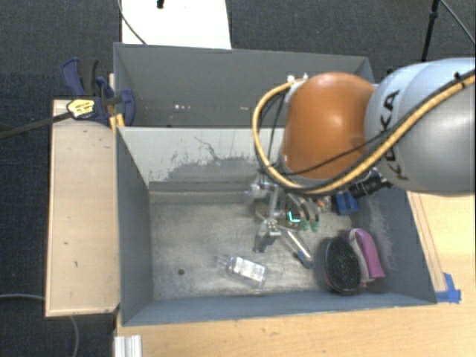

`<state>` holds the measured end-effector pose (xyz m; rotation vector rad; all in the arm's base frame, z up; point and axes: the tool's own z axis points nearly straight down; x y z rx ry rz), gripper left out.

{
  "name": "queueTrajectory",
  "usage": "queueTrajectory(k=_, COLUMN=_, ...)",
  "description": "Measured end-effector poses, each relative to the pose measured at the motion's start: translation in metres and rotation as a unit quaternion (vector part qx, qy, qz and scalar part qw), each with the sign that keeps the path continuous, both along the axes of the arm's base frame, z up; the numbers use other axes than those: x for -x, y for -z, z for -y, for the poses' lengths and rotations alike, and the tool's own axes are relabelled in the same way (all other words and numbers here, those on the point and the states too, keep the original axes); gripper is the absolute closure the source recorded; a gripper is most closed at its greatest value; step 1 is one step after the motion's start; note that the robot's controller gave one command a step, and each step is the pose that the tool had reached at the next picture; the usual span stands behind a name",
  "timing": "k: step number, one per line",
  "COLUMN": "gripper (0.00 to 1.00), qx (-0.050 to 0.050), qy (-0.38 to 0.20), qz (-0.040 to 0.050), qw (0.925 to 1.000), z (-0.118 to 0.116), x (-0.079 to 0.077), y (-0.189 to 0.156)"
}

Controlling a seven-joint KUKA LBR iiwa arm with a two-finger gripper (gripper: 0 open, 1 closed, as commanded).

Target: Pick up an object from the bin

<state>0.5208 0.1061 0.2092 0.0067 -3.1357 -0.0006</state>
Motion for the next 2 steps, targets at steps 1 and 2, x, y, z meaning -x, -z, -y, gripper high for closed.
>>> queueTrajectory(k=1, gripper=0.0, qx=0.0, qy=-0.075, qz=-0.0005, qw=0.9972, z=-0.019, x=0.0356, y=0.1203)
queueTrajectory(k=2, gripper=1.0, qx=-0.001, qy=-0.071, qz=0.0034, qw=0.9974, z=-0.0188, x=0.0329, y=0.1166)
